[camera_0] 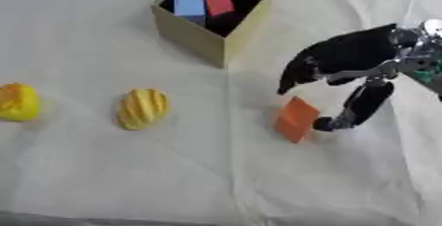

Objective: Pick up objects on the table and place them in the box.

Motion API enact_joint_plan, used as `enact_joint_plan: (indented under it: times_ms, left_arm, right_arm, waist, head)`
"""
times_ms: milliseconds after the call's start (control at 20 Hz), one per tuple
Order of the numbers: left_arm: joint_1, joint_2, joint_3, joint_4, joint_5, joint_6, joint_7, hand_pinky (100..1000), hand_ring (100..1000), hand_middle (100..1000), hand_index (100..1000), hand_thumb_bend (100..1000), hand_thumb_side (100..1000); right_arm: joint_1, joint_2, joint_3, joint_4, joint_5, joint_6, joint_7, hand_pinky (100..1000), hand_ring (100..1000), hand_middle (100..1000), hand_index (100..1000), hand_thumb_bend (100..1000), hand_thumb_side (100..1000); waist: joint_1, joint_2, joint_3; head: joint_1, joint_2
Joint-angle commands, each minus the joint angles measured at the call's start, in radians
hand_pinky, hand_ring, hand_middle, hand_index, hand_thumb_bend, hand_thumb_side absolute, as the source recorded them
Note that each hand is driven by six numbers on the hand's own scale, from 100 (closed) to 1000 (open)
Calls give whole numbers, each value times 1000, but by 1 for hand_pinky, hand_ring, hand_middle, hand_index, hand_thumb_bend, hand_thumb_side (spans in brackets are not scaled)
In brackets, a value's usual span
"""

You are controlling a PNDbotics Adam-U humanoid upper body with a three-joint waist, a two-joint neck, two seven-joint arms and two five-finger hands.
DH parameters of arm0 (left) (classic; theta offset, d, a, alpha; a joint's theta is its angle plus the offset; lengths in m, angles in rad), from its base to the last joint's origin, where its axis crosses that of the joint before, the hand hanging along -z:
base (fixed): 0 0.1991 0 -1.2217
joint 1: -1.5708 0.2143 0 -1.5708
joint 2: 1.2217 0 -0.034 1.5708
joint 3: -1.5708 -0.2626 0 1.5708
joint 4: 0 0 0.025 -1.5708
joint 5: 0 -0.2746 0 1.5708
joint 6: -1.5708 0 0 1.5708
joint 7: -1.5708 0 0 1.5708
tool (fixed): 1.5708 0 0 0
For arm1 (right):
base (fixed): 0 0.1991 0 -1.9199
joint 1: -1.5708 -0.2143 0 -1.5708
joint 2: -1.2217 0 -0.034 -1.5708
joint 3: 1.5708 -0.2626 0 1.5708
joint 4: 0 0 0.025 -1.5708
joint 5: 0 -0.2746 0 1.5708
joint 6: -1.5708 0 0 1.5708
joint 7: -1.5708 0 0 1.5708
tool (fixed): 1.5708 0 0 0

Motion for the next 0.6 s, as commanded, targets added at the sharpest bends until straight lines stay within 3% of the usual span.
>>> enact_joint_plan:
  times_ms: [50, 600]
  left_arm:
    - [-11, 16, 1, -12, 4, -2, -3, 695, 710, 591, 751, 416, 557]
    - [-10, 16, 1, -13, 10, -4, -4, 695, 712, 592, 751, 414, 558]
  right_arm:
    - [-19, -4, -1, 20, 12, -9, -9, 914, 914, 840, 908, 309, 464]
    - [-20, 3, 14, 73, 28, -26, 2, 913, 916, 840, 911, 351, 472]
  waist:
    - [3, -14, 3]
    - [-1, -14, 5]
  head:
    - [-5, -12]
    - [-5, -11]
